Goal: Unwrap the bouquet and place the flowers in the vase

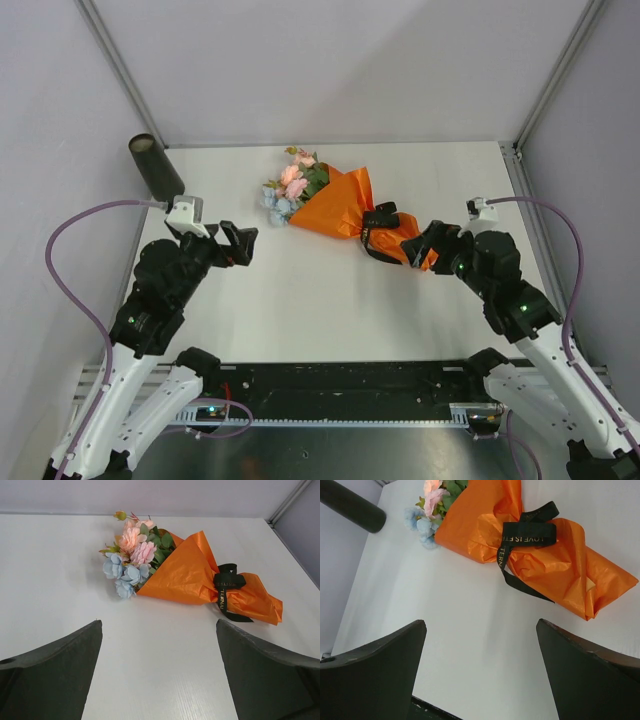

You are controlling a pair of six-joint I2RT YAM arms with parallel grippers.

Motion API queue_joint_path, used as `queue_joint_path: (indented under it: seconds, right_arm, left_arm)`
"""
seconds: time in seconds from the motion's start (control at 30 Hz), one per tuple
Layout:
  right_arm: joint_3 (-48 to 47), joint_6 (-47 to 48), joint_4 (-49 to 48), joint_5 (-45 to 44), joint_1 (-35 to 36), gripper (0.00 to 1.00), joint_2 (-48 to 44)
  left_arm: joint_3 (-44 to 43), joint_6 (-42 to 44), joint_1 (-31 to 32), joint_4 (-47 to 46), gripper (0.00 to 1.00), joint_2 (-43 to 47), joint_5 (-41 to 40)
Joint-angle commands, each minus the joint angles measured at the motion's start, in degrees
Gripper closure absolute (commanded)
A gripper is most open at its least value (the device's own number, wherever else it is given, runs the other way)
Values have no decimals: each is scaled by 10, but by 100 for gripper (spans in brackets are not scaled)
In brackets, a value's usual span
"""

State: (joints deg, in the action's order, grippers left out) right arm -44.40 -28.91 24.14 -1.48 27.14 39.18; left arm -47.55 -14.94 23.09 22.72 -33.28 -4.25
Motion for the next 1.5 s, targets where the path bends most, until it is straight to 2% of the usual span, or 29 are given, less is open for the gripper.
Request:
queue_joint_path:
  seconds: [0.0,0.27,0.53,0.67,0.73,0.8,0.9,1.17,1.4,1.47]
  right_arm:
    - [-23,-1,-17,-19,-2,1,-12]
    - [-17,35,-76,-68,-2,1,36]
    - [-19,60,-187,-95,-10,2,181]
    - [-55,74,-220,39,-80,13,333]
    - [-76,72,-221,86,-116,25,395]
    - [-101,76,-212,107,-139,33,442]
    - [-131,83,-191,107,-160,36,494]
    - [-167,110,-157,118,-176,37,549]
    - [-172,116,-143,145,-179,53,583]
    - [-172,115,-138,148,-173,62,586]
  left_arm:
    - [4,6,3,-21,0,0,-2]
    - [3,0,3,-21,0,12,8]
    - [9,13,3,-20,0,21,-33]
    - [13,17,3,-21,0,26,-37]
    - [14,17,3,-21,0,27,-37]
    - [14,18,3,-21,0,28,-38]
    - [15,19,3,-21,0,29,-39]
    - [17,18,3,-20,0,22,-41]
    - [16,7,3,-16,0,7,-56]
    - [13,-12,3,-13,0,2,-79]
